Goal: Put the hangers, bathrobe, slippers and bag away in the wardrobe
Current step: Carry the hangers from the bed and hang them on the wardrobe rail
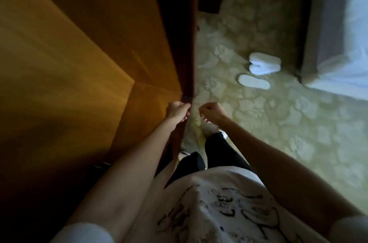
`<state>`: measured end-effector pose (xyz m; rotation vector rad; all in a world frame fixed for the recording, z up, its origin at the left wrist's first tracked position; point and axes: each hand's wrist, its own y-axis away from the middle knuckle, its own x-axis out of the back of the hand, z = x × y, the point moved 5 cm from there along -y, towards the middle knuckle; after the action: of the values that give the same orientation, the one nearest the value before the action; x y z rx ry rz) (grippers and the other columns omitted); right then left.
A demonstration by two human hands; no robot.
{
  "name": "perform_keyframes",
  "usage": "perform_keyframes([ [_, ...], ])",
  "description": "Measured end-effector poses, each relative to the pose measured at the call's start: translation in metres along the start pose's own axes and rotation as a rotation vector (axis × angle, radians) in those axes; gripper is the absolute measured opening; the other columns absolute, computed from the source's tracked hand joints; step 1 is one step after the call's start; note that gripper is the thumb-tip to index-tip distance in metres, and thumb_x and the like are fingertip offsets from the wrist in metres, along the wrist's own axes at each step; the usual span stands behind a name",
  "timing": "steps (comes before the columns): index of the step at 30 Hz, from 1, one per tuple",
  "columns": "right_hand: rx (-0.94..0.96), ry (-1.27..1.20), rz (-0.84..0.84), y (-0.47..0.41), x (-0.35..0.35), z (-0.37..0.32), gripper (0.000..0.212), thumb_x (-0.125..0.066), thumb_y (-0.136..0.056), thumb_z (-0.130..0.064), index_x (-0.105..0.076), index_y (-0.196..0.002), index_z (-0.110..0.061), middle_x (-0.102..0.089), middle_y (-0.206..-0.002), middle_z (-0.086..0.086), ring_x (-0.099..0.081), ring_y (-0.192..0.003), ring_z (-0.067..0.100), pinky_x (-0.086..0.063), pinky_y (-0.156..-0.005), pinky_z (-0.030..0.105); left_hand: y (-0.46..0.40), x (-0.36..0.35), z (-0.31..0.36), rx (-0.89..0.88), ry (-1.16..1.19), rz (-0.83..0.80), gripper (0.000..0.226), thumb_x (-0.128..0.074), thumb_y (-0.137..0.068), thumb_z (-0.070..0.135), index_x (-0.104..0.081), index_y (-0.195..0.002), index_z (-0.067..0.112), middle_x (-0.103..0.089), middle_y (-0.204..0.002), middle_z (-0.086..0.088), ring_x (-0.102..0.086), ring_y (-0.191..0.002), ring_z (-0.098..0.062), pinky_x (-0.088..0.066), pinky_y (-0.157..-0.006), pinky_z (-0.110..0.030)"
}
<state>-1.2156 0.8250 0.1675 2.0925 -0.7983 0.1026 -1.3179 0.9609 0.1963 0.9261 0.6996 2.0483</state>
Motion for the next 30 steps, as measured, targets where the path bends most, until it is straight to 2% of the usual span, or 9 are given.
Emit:
perform_keyframes([
  [2, -0.08, -0.063, 0.062, 0.006, 0.024, 0.046, 0.024, -0.06, -0.089, -0.008, -0.07, -0.071, -0.022, -0.069, -0.059, -0.003, -0.063, -0.053, 0.016, -0.058, -0.058, 0.031, -0.004, -0.042, 0.003, -0.005, -0.101, -0.109, 0.022, -0.063, -0.095, 0.019, -0.061, -0.076, 0.009, -0.061, -0.064, -0.006, -0.05, -0.046, -0.014, -0.036, -0.04, -0.02],
  [4, -0.151, -0.132, 0.12, 0.018, 0.048, 0.086, 0.022, -0.06, -0.09, -0.008, -0.069, -0.074, -0.02, -0.069, -0.063, -0.001, -0.062, -0.053, 0.015, -0.056, -0.055, 0.027, -0.006, -0.083, 0.009, -0.014, -0.207, -0.214, 0.019, -0.063, -0.096, 0.02, -0.062, -0.082, 0.008, -0.062, -0.068, -0.006, -0.052, -0.05, -0.014, -0.04, -0.046, -0.024],
  [7, -0.248, -0.256, 0.222, 0.04, 0.084, 0.15, 0.014, -0.063, -0.089, -0.013, -0.072, -0.08, -0.017, -0.072, -0.073, 0.006, -0.065, -0.06, 0.018, -0.058, -0.063, 0.033, 0.0, -0.147, 0.023, -0.043, -0.369, -0.351, 0.018, -0.063, -0.096, 0.021, -0.062, -0.082, 0.01, -0.064, -0.07, -0.005, -0.055, -0.055, -0.015, -0.045, -0.051, -0.026],
  [9, -0.32, -0.349, 0.289, 0.056, 0.106, 0.192, 0.011, -0.063, -0.089, -0.013, -0.074, -0.086, -0.012, -0.072, -0.075, 0.008, -0.065, -0.061, 0.02, -0.057, -0.062, 0.033, 0.008, -0.19, 0.035, -0.083, -0.497, -0.416, 0.019, -0.063, -0.095, 0.022, -0.063, -0.079, 0.011, -0.066, -0.071, -0.005, -0.056, -0.054, -0.015, -0.048, -0.056, -0.027],
  [14, -0.459, -0.61, 0.497, 0.1, 0.156, 0.286, 0.014, -0.059, -0.092, -0.007, -0.073, -0.092, -0.01, -0.071, -0.077, 0.008, -0.063, -0.06, 0.018, -0.055, -0.059, 0.028, 0.036, -0.299, 0.073, -0.241, -0.833, -0.601, 0.021, -0.061, -0.096, 0.022, -0.065, -0.08, 0.01, -0.066, -0.066, -0.004, -0.053, -0.05, -0.014, -0.042, -0.045, -0.02],
  [17, -0.534, -0.775, 0.577, 0.118, 0.174, 0.335, 0.013, -0.058, -0.093, -0.008, -0.071, -0.096, -0.007, -0.07, -0.082, 0.011, -0.063, -0.066, 0.022, -0.056, -0.065, 0.031, 0.052, -0.362, 0.098, -0.332, -0.995, -0.698, 0.021, -0.06, -0.096, 0.02, -0.063, -0.077, 0.01, -0.065, -0.066, -0.004, -0.052, -0.046, -0.011, -0.04, -0.045, -0.021],
  [23, -0.623, -0.926, 0.653, 0.133, 0.224, 0.395, 0.018, -0.058, -0.093, -0.009, -0.072, -0.099, -0.001, -0.072, -0.084, 0.013, -0.062, -0.064, 0.02, -0.056, -0.061, 0.03, 0.065, -0.473, 0.149, -0.413, -1.108, -0.776, 0.024, -0.059, -0.098, 0.019, -0.062, -0.076, 0.012, -0.066, -0.07, -0.004, -0.055, -0.051, -0.012, -0.044, -0.044, -0.02],
  [27, -0.603, -0.935, 0.675, 0.126, 0.289, 0.408, 0.016, -0.058, -0.093, -0.01, -0.072, -0.097, -0.003, -0.072, -0.087, 0.013, -0.064, -0.068, 0.02, -0.057, -0.065, 0.031, 0.063, -0.522, 0.177, -0.4, -1.103, -0.764, 0.017, -0.058, -0.099, 0.018, -0.065, -0.087, 0.008, -0.066, -0.071, -0.004, -0.056, -0.053, -0.013, -0.044, -0.043, -0.017],
  [30, -0.566, -0.923, 0.684, 0.112, 0.35, 0.413, 0.015, -0.06, -0.092, -0.011, -0.073, -0.096, -0.005, -0.074, -0.088, 0.013, -0.066, -0.071, 0.02, -0.059, -0.069, 0.035, 0.052, -0.55, 0.196, -0.366, -1.126, -0.747, 0.017, -0.058, -0.099, 0.017, -0.066, -0.086, 0.008, -0.065, -0.071, -0.004, -0.056, -0.053, -0.013, -0.044, -0.046, -0.019],
])
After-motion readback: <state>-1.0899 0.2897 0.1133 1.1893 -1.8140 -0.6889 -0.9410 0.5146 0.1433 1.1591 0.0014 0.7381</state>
